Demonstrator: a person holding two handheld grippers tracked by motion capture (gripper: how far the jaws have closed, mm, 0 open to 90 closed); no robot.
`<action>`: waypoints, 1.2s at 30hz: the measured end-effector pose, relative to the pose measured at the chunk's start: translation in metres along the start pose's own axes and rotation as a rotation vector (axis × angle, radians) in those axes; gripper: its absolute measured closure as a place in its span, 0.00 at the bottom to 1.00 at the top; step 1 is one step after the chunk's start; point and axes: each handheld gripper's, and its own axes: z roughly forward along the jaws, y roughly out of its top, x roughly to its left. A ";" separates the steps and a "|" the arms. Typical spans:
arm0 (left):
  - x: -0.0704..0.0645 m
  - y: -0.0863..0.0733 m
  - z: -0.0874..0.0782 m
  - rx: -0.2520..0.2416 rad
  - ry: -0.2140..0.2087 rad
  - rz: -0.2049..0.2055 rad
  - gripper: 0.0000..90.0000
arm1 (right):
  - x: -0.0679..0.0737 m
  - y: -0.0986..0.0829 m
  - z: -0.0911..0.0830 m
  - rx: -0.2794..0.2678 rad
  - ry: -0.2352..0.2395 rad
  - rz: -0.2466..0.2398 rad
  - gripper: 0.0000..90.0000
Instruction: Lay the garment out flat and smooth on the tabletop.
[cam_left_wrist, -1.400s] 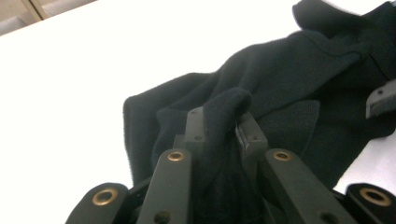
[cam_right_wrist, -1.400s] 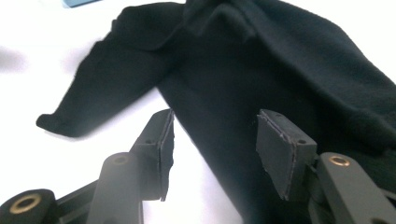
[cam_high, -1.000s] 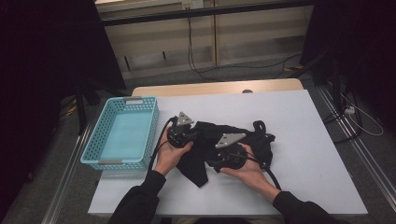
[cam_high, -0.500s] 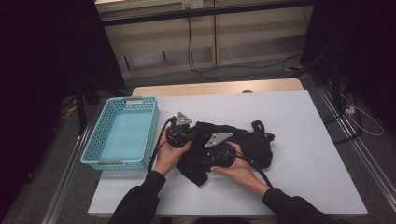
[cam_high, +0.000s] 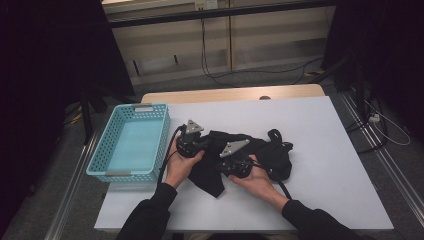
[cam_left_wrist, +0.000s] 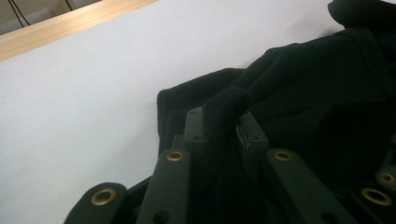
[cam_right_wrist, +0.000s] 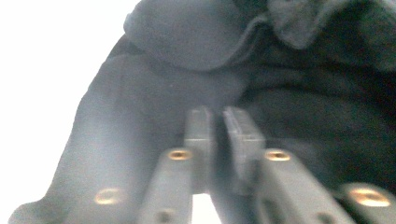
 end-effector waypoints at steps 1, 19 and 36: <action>0.000 0.000 -0.001 0.000 -0.002 -0.001 0.87 | -0.001 -0.001 -0.001 -0.003 0.001 0.001 0.98; -0.001 -0.002 -0.001 0.000 -0.007 -0.015 0.86 | 0.000 -0.025 -0.043 0.008 0.009 -0.009 0.99; -0.011 -0.026 -0.009 0.098 -0.089 0.009 0.86 | -0.007 -0.058 -0.080 0.018 0.002 0.003 0.99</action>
